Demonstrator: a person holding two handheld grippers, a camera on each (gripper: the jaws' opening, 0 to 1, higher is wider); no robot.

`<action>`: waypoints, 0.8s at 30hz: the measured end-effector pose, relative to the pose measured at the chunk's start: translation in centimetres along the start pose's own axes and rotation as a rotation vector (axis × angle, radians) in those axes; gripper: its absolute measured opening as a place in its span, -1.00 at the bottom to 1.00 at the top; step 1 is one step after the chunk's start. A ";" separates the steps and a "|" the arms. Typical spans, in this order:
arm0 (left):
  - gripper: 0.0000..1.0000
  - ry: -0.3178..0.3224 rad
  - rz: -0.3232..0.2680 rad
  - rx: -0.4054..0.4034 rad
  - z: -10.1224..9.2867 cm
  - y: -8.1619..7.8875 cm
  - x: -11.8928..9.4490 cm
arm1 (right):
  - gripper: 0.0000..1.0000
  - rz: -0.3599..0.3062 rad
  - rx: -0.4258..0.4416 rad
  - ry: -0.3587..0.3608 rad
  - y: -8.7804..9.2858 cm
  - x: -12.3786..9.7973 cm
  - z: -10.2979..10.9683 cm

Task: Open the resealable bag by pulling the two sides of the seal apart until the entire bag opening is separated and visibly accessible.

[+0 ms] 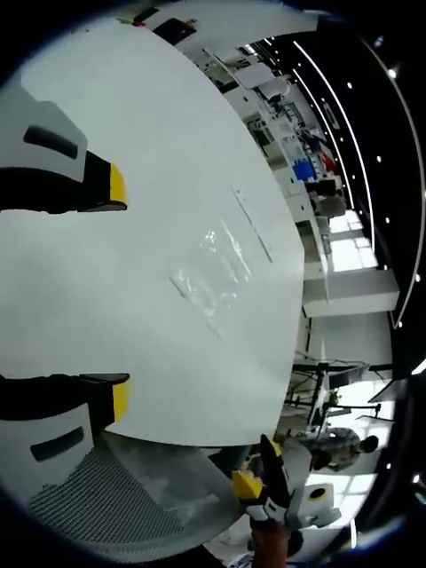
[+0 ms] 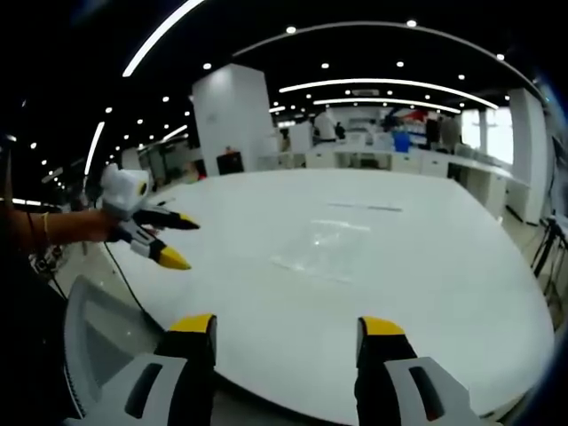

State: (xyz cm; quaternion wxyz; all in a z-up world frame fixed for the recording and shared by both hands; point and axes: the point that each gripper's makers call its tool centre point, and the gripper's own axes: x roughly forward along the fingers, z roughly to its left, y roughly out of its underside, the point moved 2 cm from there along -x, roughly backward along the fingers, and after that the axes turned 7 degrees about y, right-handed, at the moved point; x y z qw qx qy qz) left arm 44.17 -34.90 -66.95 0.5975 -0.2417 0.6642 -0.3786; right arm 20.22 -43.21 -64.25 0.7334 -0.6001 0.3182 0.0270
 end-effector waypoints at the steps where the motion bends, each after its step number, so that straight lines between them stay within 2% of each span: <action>1: 0.43 0.000 0.003 0.007 0.1 -0.1 0.2 | 0.23 0.003 -0.001 -0.001 0.1 0.1 0.0; 12: 0.33 -0.001 0.033 0.048 1.3 -0.7 2.1 | 0.22 0.017 0.013 0.004 0.8 0.4 -0.4; 24: 0.21 0.018 0.065 0.076 2.6 -1.4 5.8 | 0.21 0.021 0.048 0.024 1.1 0.4 -1.1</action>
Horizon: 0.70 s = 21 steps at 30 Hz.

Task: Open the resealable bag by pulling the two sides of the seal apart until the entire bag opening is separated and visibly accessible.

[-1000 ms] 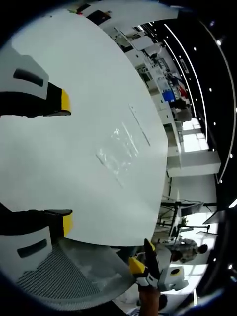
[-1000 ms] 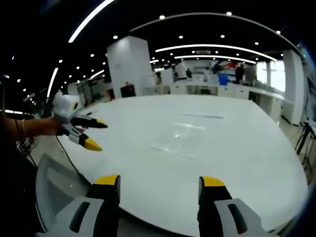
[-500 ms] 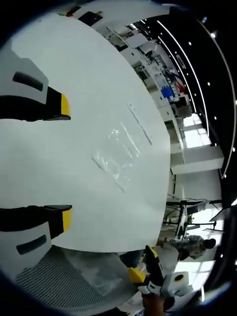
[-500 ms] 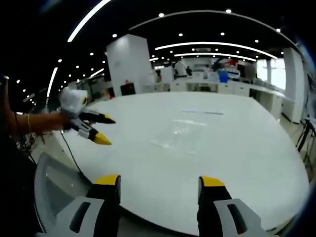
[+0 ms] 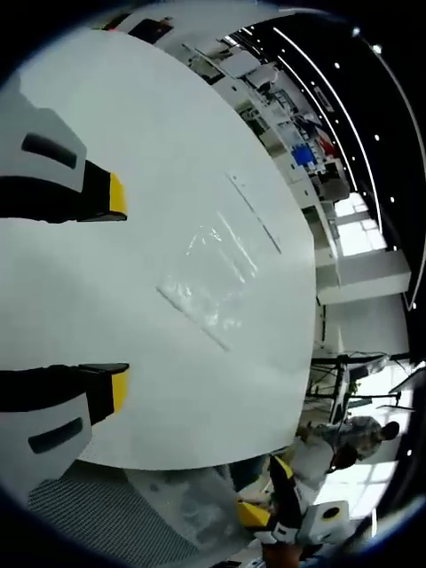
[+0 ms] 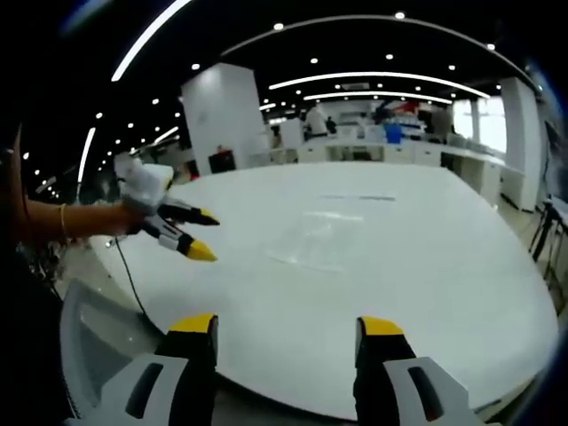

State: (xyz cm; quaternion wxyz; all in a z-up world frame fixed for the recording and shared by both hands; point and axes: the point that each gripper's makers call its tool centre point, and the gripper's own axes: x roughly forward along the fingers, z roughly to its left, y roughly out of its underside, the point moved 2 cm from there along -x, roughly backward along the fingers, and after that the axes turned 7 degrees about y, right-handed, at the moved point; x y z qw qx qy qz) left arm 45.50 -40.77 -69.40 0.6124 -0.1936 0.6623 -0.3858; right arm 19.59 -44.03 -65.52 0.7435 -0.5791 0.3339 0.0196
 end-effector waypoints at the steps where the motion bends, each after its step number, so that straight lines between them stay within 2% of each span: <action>1: 0.17 -0.005 -0.004 -0.005 0.2 -0.1 0.3 | 0.21 0.000 0.000 0.000 0.0 0.0 0.0; 5: 0.13 -0.005 0.004 -0.022 0.4 0.0 1.8 | 0.20 -0.003 0.018 0.009 0.0 0.0 -0.3; 12: 0.07 0.014 0.040 0.010 0.2 0.3 4.1 | 0.18 0.006 0.024 0.007 0.2 0.2 -0.3; 21: 0.01 0.009 0.058 0.063 0.7 0.4 5.4 | 0.17 0.010 0.044 0.014 0.2 0.3 -0.6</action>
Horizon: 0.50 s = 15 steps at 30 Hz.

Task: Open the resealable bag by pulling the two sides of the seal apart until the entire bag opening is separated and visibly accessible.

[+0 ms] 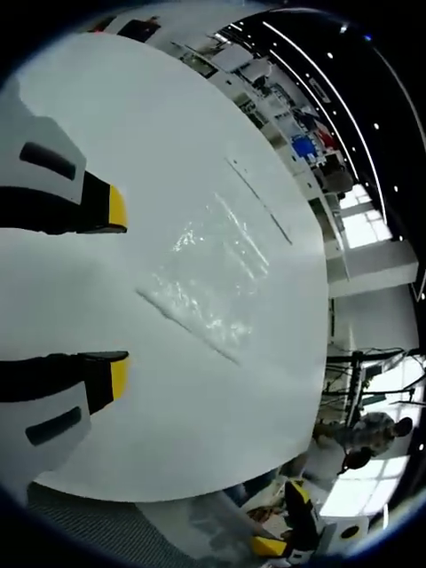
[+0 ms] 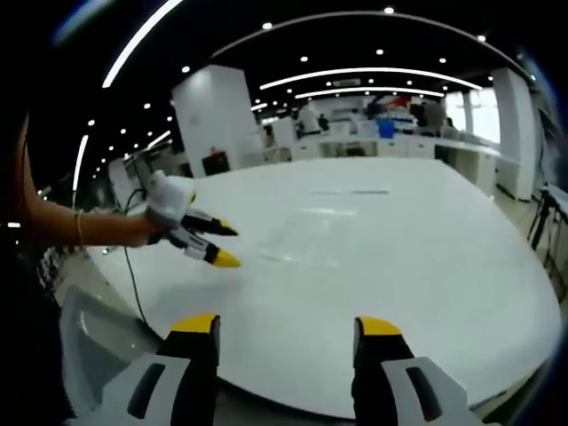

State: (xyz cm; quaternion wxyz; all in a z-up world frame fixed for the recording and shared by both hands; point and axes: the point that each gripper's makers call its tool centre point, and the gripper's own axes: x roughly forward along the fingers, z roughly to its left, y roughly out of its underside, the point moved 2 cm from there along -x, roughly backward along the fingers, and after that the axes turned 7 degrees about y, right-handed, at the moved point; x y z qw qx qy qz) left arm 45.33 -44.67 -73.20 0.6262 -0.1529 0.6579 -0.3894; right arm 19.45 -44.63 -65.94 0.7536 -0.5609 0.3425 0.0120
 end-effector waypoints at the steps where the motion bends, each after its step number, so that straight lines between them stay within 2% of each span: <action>1: 0.00 -0.002 0.006 0.014 0.1 0.0 0.1 | 0.17 0.001 0.000 -0.001 0.0 0.0 0.0; 15: -0.13 0.034 0.024 0.102 0.3 -1.1 2.9 | 0.13 0.009 0.005 0.002 0.1 0.1 -0.1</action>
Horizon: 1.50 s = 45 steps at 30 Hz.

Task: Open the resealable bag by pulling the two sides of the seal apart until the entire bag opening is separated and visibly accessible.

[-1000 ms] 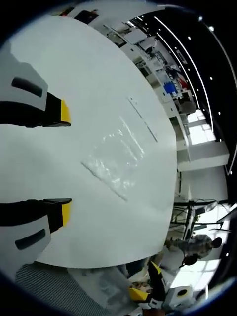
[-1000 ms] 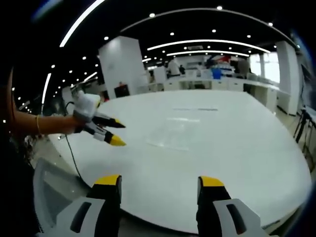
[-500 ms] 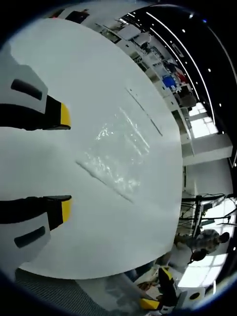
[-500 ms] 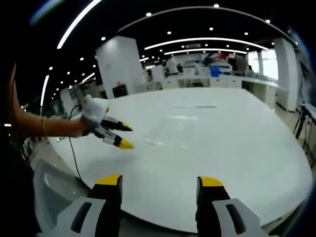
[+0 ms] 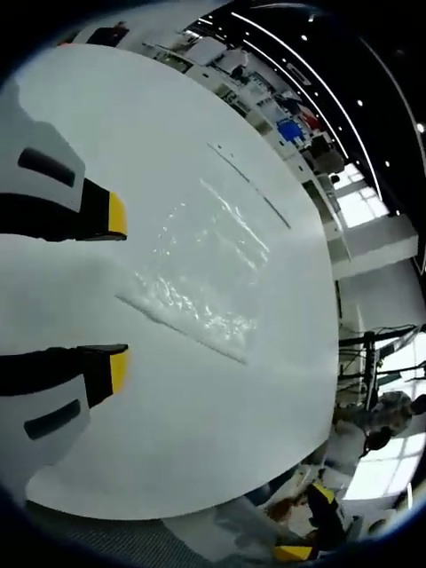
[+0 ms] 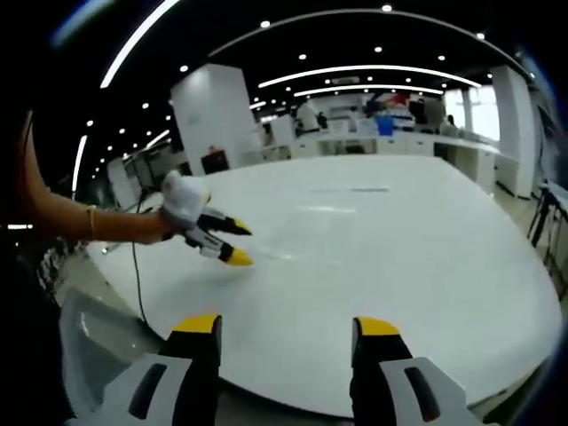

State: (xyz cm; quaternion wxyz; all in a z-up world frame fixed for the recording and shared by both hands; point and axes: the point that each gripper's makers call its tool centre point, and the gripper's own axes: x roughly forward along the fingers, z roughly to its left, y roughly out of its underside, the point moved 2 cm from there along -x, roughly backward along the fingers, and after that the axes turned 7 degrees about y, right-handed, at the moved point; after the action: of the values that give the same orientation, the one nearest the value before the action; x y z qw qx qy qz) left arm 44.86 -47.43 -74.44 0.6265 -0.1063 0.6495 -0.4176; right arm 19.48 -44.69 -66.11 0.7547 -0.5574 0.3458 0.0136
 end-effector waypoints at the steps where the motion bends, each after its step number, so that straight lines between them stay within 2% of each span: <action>1: -0.14 0.001 0.001 0.003 0.0 -0.1 0.1 | 0.13 0.000 0.001 0.000 0.0 0.0 0.0; 11: -0.23 0.019 0.010 0.012 0.2 -0.2 1.4 | 0.12 0.005 0.009 0.003 0.0 0.0 -0.1; 17: -0.38 0.044 -0.010 -0.015 0.4 -0.6 1.8 | 0.10 0.008 0.018 0.008 0.1 0.0 -0.3; 27: -0.86 0.115 -0.034 -0.089 -0.7 -0.5 2.2 | 0.09 0.008 0.029 0.011 0.1 0.1 -0.4; 33: -0.91 0.137 -0.038 -0.079 -0.9 -0.5 2.2 | 0.07 0.003 0.035 0.016 0.0 0.1 -0.5; 36: -0.94 0.141 -0.029 -0.050 -1.0 -0.6 2.2 | 0.07 0.002 0.036 0.017 0.0 0.0 -0.5; 40: -0.96 0.142 0.008 0.036 -1.2 -0.7 2.2 | 0.06 0.000 0.037 0.021 0.0 0.0 -0.6; 45: -0.99 0.152 0.026 0.088 -1.5 -0.8 2.3 | 0.06 -0.004 0.039 0.024 0.0 0.0 -0.6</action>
State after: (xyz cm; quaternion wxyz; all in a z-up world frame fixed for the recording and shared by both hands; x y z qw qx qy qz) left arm 42.75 -48.82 -75.72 0.5847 -0.0379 0.6776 -0.4445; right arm 19.21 -45.23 -66.17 0.7614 -0.5432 0.3538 -0.0013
